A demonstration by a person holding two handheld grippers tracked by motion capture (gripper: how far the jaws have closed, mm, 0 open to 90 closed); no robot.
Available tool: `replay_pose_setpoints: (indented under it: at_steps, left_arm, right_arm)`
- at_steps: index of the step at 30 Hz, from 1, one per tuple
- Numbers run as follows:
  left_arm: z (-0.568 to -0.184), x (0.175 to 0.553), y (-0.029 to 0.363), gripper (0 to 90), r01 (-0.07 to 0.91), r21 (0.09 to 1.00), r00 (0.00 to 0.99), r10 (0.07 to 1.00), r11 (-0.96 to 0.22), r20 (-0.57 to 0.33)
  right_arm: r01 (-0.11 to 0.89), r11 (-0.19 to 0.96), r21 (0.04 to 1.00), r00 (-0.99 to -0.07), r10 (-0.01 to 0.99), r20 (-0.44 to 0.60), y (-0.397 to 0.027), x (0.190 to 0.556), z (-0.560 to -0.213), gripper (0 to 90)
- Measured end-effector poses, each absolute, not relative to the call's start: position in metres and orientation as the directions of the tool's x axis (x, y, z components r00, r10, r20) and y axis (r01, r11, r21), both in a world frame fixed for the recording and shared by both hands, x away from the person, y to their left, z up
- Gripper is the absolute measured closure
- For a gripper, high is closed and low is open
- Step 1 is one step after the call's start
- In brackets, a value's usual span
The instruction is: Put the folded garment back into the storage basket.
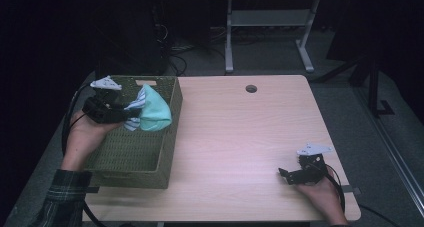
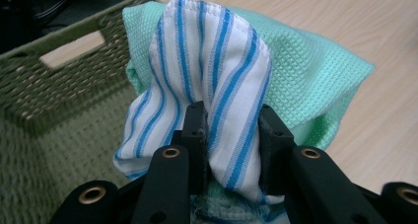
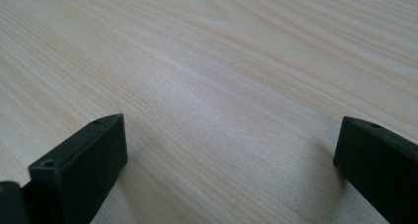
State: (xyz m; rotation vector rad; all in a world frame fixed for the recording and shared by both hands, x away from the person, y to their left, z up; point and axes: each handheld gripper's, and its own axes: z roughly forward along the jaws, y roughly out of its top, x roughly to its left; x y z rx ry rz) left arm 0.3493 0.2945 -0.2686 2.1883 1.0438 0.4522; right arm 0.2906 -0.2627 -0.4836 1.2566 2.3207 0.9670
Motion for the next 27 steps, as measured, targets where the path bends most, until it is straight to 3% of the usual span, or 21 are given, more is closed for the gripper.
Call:
replay_pose_setpoints:
  at_steps: [12, 27]
  left_arm:
    - [-0.298, 0.352, 0.309, 70.1, 0.636, 0.669, 0.524, 0.852, -0.385, -0.009]
    - [-0.342, 0.365, 0.319, 70.1, 0.683, 0.63, 0.479, 0.878, -0.369, -0.006]
  right_arm:
    - [0.605, 0.382, 0.698, -0.558, 0.829, 0.031, -0.263, 0.291, -0.484, 0.0]
    - [0.606, 0.381, 0.698, -0.557, 0.83, 0.031, -0.263, 0.291, -0.484, 0.0]
